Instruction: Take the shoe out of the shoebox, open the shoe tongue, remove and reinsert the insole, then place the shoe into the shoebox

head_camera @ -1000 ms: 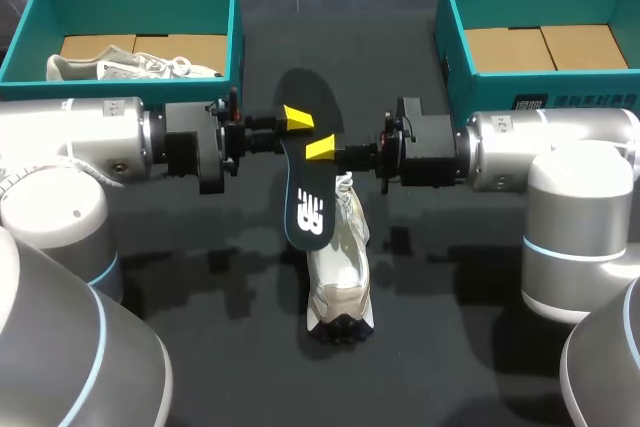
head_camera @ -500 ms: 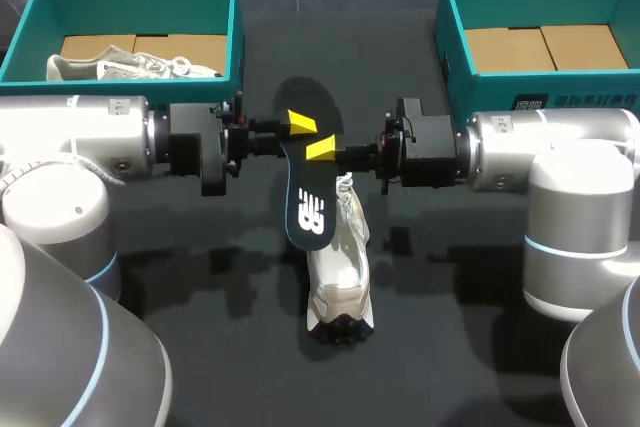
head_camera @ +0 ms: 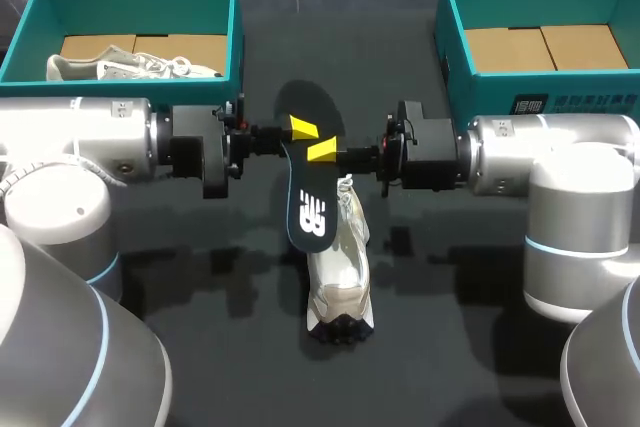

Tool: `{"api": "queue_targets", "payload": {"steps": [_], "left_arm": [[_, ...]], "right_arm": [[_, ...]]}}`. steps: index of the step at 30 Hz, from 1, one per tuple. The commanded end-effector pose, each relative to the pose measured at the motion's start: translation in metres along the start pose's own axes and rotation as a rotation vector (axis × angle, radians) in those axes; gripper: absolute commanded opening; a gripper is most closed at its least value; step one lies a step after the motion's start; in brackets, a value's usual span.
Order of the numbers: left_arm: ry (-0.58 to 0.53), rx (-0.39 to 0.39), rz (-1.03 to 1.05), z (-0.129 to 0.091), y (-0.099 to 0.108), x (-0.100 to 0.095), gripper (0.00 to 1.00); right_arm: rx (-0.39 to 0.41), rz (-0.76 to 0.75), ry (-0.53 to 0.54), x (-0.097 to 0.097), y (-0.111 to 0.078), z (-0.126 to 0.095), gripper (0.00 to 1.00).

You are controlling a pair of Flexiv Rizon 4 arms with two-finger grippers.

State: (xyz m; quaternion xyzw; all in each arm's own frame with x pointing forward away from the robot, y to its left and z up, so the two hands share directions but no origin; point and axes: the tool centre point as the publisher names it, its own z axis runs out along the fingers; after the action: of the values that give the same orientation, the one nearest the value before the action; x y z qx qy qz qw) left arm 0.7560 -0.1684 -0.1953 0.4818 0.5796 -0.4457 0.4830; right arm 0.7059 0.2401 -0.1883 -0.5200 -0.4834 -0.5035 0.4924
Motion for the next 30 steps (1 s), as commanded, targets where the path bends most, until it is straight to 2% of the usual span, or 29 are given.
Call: {"api": "queue_targets", "payload": {"steps": [1,7,11,19,30], "left_arm": [[-0.008,0.0,-0.001,-0.005,-0.004,0.0,0.0],[-0.027,0.002,-0.03,-0.026,-0.014,-0.005,0.0],[-0.025,0.005,-0.051,-0.041,-0.025,-0.009,0.0],[-0.008,0.038,-0.134,-0.061,-0.053,-0.019,0.0],[0.005,0.049,-0.135,-0.063,-0.057,-0.02,0.0]], "right_arm": [[-0.013,-0.005,0.007,-0.003,-0.001,-0.003,1.0],[0.0,-0.074,-0.015,-0.009,-0.001,-0.022,1.0],[0.017,-0.162,-0.023,-0.017,-0.001,-0.043,1.0],[0.034,-0.306,-0.119,-0.032,0.0,-0.08,1.0],[0.034,-0.306,-0.119,-0.032,0.0,-0.08,1.0]]}}
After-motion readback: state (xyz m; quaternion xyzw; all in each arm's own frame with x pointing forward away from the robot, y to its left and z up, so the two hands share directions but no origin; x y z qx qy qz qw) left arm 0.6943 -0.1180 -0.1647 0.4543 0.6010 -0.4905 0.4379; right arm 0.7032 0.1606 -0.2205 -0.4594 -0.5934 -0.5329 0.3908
